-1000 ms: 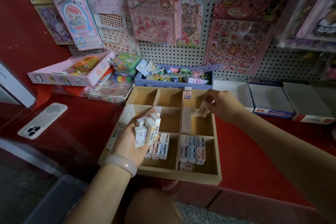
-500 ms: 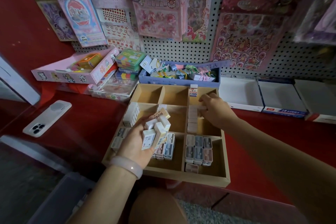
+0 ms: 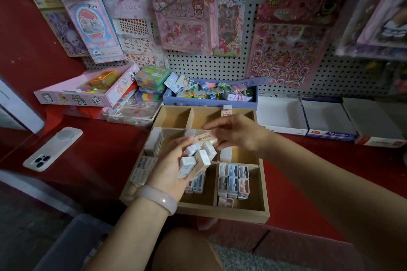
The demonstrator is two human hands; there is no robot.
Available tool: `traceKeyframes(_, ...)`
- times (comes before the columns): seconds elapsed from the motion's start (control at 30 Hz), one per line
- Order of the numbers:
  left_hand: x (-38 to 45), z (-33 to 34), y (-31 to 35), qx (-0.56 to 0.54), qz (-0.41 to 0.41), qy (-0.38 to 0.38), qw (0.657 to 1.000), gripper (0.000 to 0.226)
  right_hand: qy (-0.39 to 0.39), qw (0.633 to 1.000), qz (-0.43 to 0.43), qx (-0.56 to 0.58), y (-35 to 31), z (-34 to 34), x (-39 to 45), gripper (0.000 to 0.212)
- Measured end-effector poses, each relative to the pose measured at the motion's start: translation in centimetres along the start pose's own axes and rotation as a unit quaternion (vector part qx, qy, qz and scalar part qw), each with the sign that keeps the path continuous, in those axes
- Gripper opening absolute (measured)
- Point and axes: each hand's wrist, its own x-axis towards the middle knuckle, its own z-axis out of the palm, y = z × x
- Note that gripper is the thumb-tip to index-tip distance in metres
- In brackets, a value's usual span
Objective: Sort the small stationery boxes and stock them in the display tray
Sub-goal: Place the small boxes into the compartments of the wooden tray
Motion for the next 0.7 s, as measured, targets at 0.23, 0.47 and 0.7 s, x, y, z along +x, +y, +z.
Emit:
traceKeyframes(0.23, 0.5, 4.0, -1.1, -0.055, -0.072, -0.046, 0.995, 0.017, 0.050, 0.995, 0.035, 0.077, 1.9, 0.3, -1.4, 0.015)
traceKeyframes(0.47, 1.8, 5.9, 0.9, -0.055, 0.018, -0.054, 0.997, 0.031, 0.250, 0.967, -0.022, 0.033, 2.6, -3.6, -2.3, 0.027)
traceKeyframes(0.7, 1.5, 2.7, -2.5, 0.027, 0.017, -0.018, 0.999, 0.019, 0.014, 0.869, -0.148, -0.472, 7.3, -2.1, -8.2, 0.015)
